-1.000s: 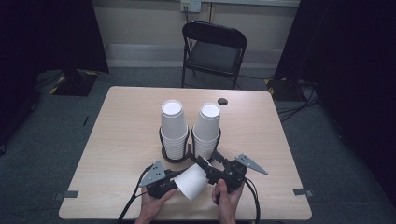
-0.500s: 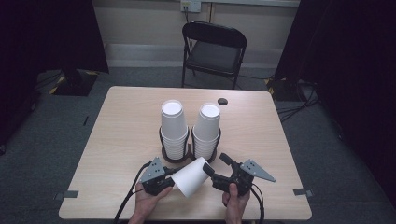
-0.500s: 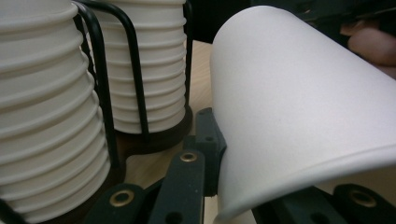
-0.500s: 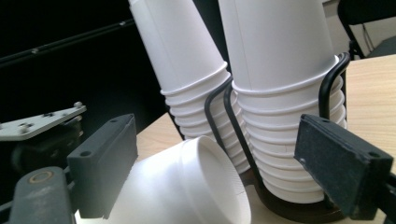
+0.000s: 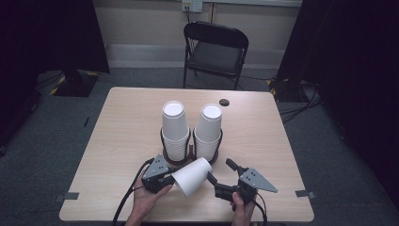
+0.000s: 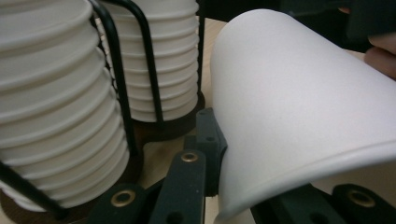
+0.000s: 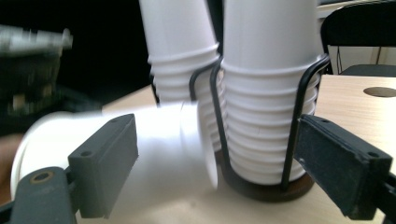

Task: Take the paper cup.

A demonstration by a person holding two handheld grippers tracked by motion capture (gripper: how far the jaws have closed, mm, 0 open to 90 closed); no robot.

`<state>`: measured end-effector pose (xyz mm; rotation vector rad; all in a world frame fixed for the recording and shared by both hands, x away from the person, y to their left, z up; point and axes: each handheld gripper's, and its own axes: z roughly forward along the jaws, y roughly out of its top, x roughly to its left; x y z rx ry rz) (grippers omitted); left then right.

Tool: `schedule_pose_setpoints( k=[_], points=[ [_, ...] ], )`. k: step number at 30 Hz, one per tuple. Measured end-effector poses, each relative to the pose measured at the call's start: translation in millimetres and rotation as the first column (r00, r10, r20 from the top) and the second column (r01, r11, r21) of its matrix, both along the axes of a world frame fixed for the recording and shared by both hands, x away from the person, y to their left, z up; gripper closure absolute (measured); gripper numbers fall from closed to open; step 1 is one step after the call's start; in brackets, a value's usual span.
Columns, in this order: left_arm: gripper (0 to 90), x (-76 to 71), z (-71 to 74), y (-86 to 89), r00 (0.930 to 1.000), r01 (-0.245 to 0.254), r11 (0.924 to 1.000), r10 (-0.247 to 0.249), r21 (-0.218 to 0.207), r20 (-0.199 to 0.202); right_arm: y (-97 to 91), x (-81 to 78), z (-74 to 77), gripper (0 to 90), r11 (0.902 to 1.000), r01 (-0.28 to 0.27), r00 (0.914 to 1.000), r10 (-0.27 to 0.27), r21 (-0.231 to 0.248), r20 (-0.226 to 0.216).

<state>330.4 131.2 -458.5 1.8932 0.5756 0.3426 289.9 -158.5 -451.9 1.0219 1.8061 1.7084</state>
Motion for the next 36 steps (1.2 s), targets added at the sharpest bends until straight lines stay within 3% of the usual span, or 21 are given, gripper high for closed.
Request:
schedule_pose_setpoints(
  k=[2, 6, 8, 12, 15, 17, 19, 21, 22, 24, 30, 32, 33, 36],
  points=[
    [85.9, 2.2, 2.9, 0.7, 0.9999, 0.006, 0.9998, -0.005, 0.017, -0.012, 1.8, -1.6, -4.5, 13.2, 0.9970, -0.029, 0.9995, 0.030, -0.071, 0.007],
    [85.8, 5.3, 6.6, 0.1, 0.9995, 0.010, 0.9975, -0.008, 0.070, -0.032, 4.1, -3.2, -6.8, 13.0, 0.9946, -0.047, 0.9983, 0.050, -0.092, 0.029],
    [85.8, 8.2, 8.4, 0.7, 0.9989, 0.014, 0.9966, -0.010, 0.082, -0.047, 8.4, -4.7, -8.4, 13.0, 0.9889, -0.068, 0.9962, 0.075, -0.132, 0.045],
    [85.8, 11.6, 11.8, 2.0, 0.9975, 0.017, 0.9953, -0.010, 0.095, -0.070, 11.1, -7.0, -12.5, 14.5, 0.9806, -0.093, 0.9944, 0.100, -0.172, 0.034],
    [85.9, 14.5, 15.0, 3.2, 0.9943, 0.022, 0.9956, -0.013, 0.091, -0.105, 10.7, -9.1, -15.7, 15.5, 0.9798, -0.070, 0.9967, 0.077, -0.187, 0.028],
    [85.9, 15.3, 16.5, 2.0, 0.9917, 0.046, 0.9902, -0.029, 0.132, -0.125, 9.5, -10.2, -16.7, 15.1, 0.9714, -0.052, 0.9978, 0.060, -0.232, 0.027],
    [85.9, 15.7, 16.9, 0.1, 0.9884, 0.063, 0.9863, -0.040, 0.152, -0.147, 9.0, -10.2, -17.0, 14.3, 0.9685, -0.083, 0.9956, 0.091, -0.235, 0.024],
    [85.9, 17.6, 17.4, -0.7, 0.9862, 0.064, 0.9833, -0.036, 0.170, -0.162, 11.1, -11.2, -17.3, 13.9, 0.9562, -0.108, 0.9922, 0.121, -0.272, 0.030],
    [85.9, 19.2, 18.1, -0.8, 0.9844, 0.068, 0.9810, -0.037, 0.181, -0.172, 12.9, -11.8, -18.6, 13.7, 0.9454, -0.140, 0.9877, 0.154, -0.294, 0.025],
    [85.9, 19.6, 18.6, -1.1, 0.9829, 0.070, 0.9793, -0.035, 0.190, -0.181, 13.7, -11.5, -19.1, 13.7, 0.9411, -0.143, 0.9866, 0.160, -0.307, 0.031],
    [85.8, 24.2, 20.9, -1.5, 0.9738, 0.082, 0.9745, -0.034, 0.209, -0.225, 19.9, -9.9, -20.6, 13.8, 0.9088, -0.154, 0.9807, 0.188, -0.388, 0.052],
    [85.8, 25.5, 21.7, -1.5, 0.9688, 0.095, 0.9674, -0.035, 0.235, -0.245, 23.6, -9.7, -20.9, 13.9, 0.8853, -0.165, 0.9768, 0.208, -0.435, 0.052],
    [85.9, 25.5, 21.7, -1.5, 0.9688, 0.095, 0.9674, -0.035, 0.235, -0.245, 23.6, -9.7, -20.9, 13.9, 0.8853, -0.165, 0.9768, 0.208, -0.435, 0.052],
    [85.9, 27.2, 23.2, -1.8, 0.9643, 0.100, 0.9666, -0.035, 0.236, -0.263, 27.2, -9.3, -21.6, 13.9, 0.8594, -0.168, 0.9732, 0.222, -0.483, 0.058]
  ],
)
